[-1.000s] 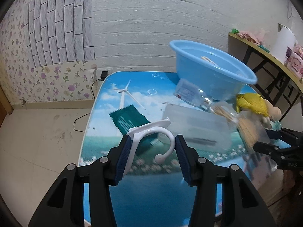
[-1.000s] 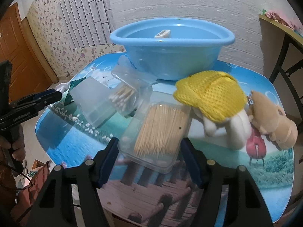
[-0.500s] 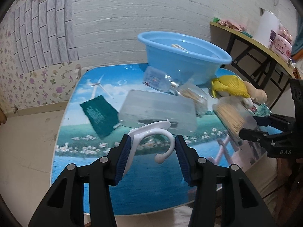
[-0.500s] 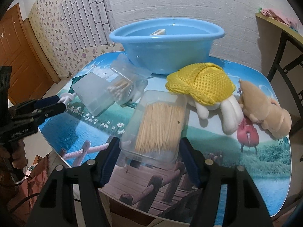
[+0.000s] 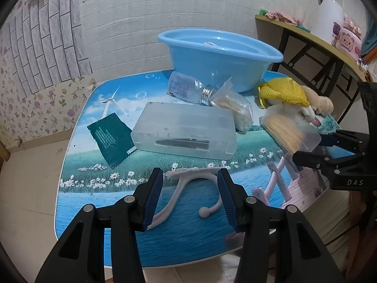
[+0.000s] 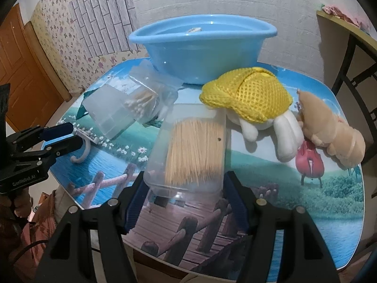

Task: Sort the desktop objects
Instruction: 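Lift the white hook with the left gripper while the right grasps the clear toothpick box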

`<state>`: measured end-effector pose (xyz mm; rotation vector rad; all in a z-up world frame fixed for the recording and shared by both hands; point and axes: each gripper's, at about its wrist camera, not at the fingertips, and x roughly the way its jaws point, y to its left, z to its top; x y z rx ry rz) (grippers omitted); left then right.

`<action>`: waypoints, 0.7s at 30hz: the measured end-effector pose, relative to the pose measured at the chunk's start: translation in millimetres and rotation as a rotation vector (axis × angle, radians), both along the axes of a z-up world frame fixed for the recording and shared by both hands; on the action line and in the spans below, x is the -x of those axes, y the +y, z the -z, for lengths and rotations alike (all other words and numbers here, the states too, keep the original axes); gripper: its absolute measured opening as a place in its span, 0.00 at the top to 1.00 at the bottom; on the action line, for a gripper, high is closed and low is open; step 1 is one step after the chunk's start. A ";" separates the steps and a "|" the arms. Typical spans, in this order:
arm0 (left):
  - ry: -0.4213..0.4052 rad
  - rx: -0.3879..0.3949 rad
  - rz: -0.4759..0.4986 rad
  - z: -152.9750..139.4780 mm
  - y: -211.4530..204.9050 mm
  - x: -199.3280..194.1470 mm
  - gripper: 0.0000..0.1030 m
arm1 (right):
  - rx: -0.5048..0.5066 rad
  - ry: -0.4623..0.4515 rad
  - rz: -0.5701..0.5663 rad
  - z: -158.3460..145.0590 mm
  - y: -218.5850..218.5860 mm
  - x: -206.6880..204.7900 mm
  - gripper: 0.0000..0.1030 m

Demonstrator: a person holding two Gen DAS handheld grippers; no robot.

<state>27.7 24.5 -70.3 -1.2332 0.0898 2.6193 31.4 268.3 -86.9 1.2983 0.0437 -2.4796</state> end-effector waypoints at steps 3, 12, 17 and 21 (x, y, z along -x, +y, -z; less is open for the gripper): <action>-0.011 0.005 0.008 4.2 1.3 0.3 0.54 | -0.017 0.009 -0.006 0.4 -2.3 -0.5 0.36; -0.007 -0.009 0.001 8.9 0.8 3.6 0.44 | 0.013 0.025 -0.009 3.0 -3.3 1.4 0.20; 0.003 -0.025 0.011 7.9 0.1 4.1 0.42 | 0.003 0.045 0.001 4.8 -3.3 1.2 0.14; 0.009 -0.026 0.035 8.1 3.8 2.0 0.35 | -0.049 0.074 0.008 8.7 -5.8 0.3 0.09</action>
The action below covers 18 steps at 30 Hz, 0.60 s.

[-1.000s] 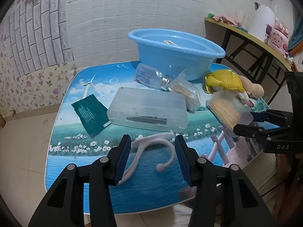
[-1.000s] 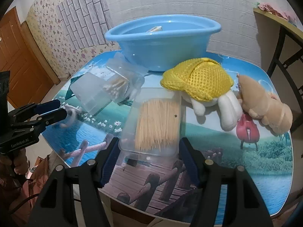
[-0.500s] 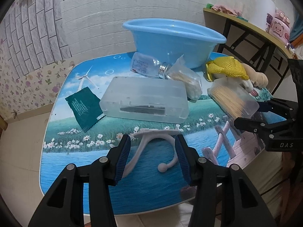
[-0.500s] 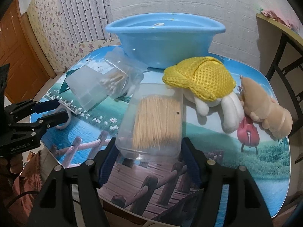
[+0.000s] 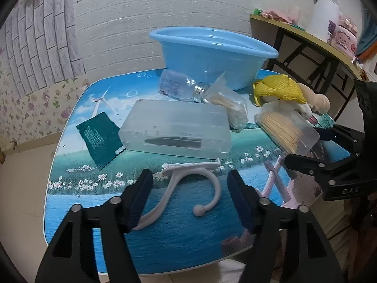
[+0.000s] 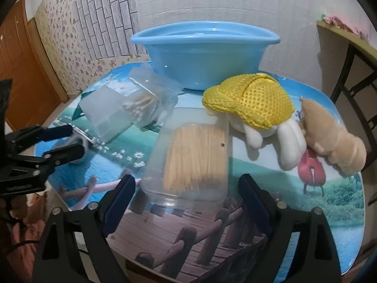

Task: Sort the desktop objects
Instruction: 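Lift the white hook with the left gripper while the right grasps the clear toothpick box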

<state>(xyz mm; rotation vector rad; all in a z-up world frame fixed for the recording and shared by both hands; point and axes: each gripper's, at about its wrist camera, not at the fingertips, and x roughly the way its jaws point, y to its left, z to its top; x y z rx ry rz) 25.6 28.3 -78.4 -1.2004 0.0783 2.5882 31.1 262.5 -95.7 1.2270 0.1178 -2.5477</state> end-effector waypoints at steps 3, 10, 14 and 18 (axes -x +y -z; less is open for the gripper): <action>-0.010 0.012 0.007 3.4 2.7 1.9 0.35 | -0.025 0.007 0.009 1.5 -0.3 0.2 0.07; -0.006 0.026 0.002 7.9 5.1 6.8 0.31 | -0.029 0.026 0.029 3.3 2.2 1.2 0.00; 0.009 0.042 0.018 9.0 8.6 4.5 0.31 | -0.026 0.042 0.034 4.1 2.9 0.6 0.00; 0.020 0.022 0.016 7.2 4.5 2.3 0.49 | -0.026 0.040 0.034 4.2 2.0 1.8 0.00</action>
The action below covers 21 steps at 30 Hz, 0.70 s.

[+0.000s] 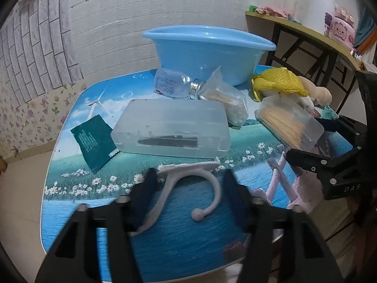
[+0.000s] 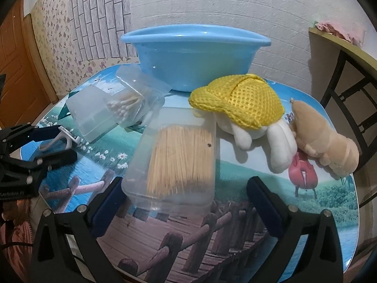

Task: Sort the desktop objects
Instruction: 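Lift the white hook with the left gripper while the right grasps the clear toothpick box, then carry the hook and toothpick box over the blue basin and open both grippers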

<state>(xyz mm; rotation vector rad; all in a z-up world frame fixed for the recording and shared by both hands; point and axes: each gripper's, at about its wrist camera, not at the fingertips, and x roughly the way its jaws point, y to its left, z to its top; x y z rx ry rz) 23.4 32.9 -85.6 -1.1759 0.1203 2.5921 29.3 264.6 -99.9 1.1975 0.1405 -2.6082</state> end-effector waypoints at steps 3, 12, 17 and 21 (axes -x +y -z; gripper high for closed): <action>0.001 -0.013 -0.001 -0.2 -2.4 -0.3 0.49 | -0.002 -0.007 -0.003 -0.7 0.3 0.6 0.00; 0.009 -0.002 -0.005 -3.2 -1.1 -2.3 0.49 | -0.006 0.005 -0.037 -6.8 0.6 -6.7 0.39; 0.018 -0.012 -0.015 -9.3 -1.5 -3.6 0.49 | -0.014 0.013 -0.047 -7.9 -0.1 -10.4 0.41; 0.035 -0.022 -0.026 -16.3 -1.9 -4.5 0.49 | -0.028 0.064 -0.078 -16.8 -4.7 -18.4 0.42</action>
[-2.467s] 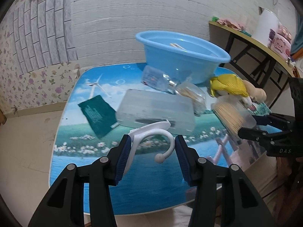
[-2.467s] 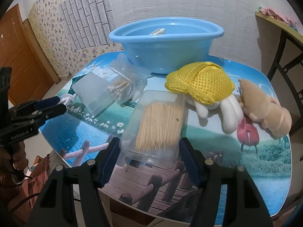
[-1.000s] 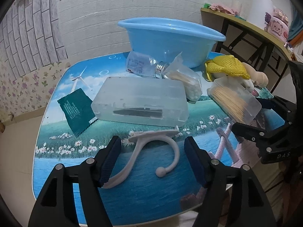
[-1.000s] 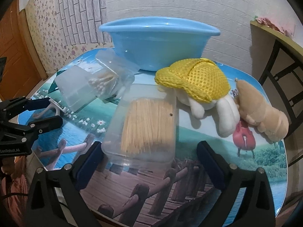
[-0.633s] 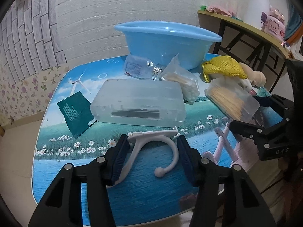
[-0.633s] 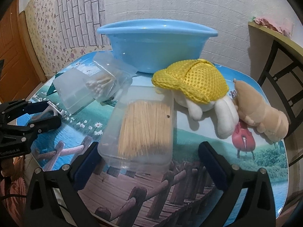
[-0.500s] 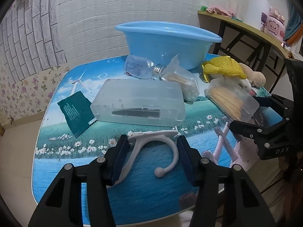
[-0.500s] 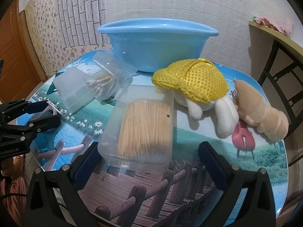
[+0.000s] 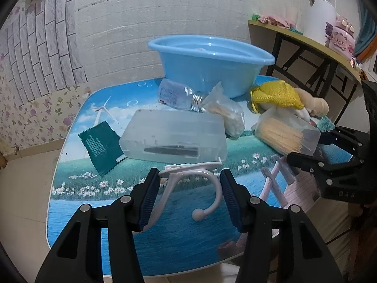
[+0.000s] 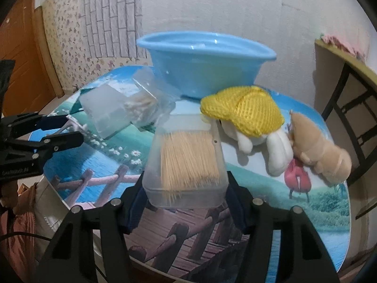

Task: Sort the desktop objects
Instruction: 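Carry the hook and toothpick box over the blue basin and open both grippers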

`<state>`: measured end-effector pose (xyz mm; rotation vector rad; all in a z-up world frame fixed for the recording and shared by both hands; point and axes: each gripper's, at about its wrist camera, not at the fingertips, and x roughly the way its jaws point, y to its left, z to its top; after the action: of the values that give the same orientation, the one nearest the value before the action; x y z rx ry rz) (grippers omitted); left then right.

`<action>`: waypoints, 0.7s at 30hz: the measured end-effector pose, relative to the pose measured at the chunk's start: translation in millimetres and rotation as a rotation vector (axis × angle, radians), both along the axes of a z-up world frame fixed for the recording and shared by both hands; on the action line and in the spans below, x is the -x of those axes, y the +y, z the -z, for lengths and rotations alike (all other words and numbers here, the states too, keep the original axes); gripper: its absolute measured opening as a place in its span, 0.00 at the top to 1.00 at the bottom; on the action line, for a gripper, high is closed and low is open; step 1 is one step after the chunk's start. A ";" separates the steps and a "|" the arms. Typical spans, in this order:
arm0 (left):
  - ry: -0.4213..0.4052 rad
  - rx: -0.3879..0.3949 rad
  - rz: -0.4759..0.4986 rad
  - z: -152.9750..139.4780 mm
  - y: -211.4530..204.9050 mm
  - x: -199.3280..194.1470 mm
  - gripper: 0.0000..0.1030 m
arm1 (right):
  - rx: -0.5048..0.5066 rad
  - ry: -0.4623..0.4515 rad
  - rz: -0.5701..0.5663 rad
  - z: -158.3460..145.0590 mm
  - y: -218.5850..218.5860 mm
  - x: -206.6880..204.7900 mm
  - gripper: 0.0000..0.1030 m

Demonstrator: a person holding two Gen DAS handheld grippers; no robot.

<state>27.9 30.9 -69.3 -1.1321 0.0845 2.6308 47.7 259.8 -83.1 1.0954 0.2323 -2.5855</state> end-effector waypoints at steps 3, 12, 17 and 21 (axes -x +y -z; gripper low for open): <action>0.021 -0.002 -0.008 -7.3 0.8 -1.0 0.49 | 0.008 0.019 -0.028 -8.2 -2.4 -4.1 0.42; 0.076 -0.014 -0.011 -28.9 6.1 -1.4 0.49 | 0.051 0.129 -0.116 -36.5 -8.2 -20.1 0.42; 0.092 -0.034 -0.017 -39.7 8.0 2.7 0.49 | 0.084 0.163 -0.127 -53.8 -3.1 -17.2 0.42; 0.108 -0.044 -0.017 -49.3 10.4 7.3 0.49 | 0.080 0.227 -0.123 -72.7 5.0 -11.8 0.42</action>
<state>20.6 41.3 -20.0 -0.9811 0.0382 2.6943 59.5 264.9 -10.5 0.7359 0.2392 -2.5817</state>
